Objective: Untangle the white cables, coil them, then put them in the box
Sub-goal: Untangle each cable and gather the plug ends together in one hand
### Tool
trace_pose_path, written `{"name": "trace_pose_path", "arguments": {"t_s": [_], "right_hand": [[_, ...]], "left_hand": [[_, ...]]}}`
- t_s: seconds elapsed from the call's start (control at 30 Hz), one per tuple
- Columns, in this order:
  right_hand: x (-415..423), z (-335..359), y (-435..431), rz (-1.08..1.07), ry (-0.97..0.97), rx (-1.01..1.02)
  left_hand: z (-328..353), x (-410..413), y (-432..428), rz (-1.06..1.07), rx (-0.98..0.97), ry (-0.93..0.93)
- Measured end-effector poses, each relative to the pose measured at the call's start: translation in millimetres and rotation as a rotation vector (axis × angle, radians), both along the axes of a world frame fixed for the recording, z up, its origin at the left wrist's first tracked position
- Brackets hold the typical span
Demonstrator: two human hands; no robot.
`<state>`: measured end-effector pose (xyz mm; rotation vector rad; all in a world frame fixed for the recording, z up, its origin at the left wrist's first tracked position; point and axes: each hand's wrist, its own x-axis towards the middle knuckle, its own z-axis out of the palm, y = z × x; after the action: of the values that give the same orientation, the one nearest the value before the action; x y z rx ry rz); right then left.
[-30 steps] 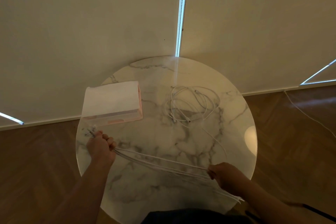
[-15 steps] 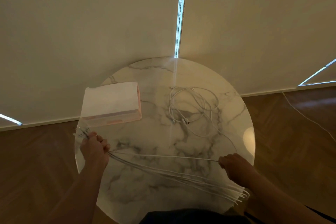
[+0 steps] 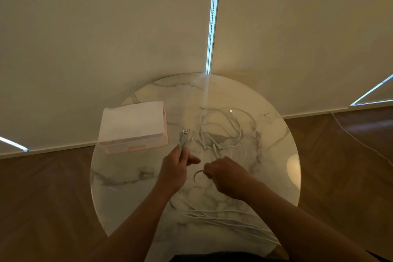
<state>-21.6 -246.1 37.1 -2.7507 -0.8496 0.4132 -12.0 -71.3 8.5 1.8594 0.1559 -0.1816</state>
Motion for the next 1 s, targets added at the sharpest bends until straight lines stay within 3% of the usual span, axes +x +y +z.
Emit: {"name": "trace_pose_path", "arguments": {"t_s": [0.47,0.67,0.77,0.83,0.9,1.0], "right_hand": [[14,-21,-26,-0.024,-0.099,0.202],[27,-32,-42,-0.067,-0.270,0.223],[29,-37,-36,-0.193,-0.346,0.192],[28,-39,-26,-0.386,-0.240,0.326],[28,-37,-15,-0.661,0.037,0.585],[32,-17,-5,-1.064,0.769,1.438]], "left_hand": [[-10,-1,-1,-0.004,0.252,-0.096],[-19,-9,15,0.006,-0.019,0.023],[-20,-11,18,-0.003,-0.055,0.025],[-17,-9,18,0.001,-0.047,0.003],[-16,-9,20,0.007,-0.042,-0.008],[-19,-13,23,0.006,-0.061,-0.004]]}}
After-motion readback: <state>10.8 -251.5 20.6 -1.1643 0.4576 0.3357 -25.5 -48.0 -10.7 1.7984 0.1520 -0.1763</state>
